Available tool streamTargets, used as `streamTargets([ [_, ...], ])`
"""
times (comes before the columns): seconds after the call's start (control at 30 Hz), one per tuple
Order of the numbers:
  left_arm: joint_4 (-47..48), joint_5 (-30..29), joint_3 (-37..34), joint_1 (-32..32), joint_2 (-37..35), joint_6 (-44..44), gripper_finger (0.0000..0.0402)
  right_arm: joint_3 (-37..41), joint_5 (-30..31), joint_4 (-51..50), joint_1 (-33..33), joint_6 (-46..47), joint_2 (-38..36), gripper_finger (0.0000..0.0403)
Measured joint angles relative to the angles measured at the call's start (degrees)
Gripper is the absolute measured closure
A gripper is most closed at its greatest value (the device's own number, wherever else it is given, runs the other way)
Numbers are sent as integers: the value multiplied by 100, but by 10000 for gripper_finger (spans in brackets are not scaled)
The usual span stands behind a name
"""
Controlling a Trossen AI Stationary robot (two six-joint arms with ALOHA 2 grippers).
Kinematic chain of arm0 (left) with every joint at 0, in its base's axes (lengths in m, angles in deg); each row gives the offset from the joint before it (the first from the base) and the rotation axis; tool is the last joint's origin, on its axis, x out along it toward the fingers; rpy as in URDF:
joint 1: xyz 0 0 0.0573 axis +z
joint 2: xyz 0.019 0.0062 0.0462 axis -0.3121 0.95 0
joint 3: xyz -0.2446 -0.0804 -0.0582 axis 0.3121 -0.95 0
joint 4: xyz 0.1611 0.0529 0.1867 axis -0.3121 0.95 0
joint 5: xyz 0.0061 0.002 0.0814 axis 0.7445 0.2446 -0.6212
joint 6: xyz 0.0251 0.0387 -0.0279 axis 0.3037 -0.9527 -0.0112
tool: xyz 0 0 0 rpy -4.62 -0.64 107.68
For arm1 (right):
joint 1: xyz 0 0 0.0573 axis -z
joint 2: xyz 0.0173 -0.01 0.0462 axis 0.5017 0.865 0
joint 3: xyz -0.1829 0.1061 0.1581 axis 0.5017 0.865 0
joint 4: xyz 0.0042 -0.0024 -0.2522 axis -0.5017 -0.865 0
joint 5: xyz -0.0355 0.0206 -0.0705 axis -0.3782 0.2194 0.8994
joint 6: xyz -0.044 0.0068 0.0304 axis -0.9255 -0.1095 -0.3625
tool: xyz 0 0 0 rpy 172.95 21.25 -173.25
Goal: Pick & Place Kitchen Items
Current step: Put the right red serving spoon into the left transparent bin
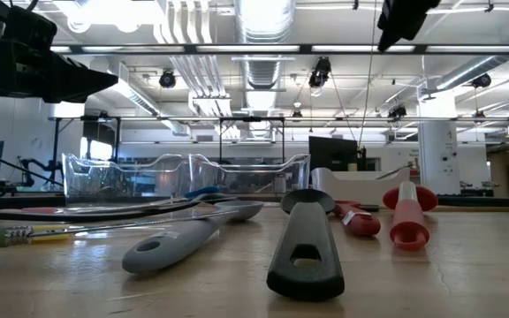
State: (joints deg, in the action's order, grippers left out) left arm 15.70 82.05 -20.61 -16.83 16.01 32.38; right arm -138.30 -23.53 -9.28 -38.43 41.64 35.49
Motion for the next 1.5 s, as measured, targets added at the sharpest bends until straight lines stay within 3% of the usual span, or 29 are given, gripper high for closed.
streamTargets([
  [0.7, 0, 0, 0, 0, 0, 0, 376, 1124, -187, 36, -197, 286, 53, 394],
  [0.97, 0, 0, 0, -1, 0, 0, 376, 1574, -193, 821, -196, -1095, 160, 391],
  [1.1, -62, -11, -2, 0, -2, 1, 376, 1542, -191, 821, -182, -1600, 372, 363],
  [1.5, -122, -3, -2, 0, 9, 622, 376, 862, -143, 477, -182, -3229, 1772, 226],
])
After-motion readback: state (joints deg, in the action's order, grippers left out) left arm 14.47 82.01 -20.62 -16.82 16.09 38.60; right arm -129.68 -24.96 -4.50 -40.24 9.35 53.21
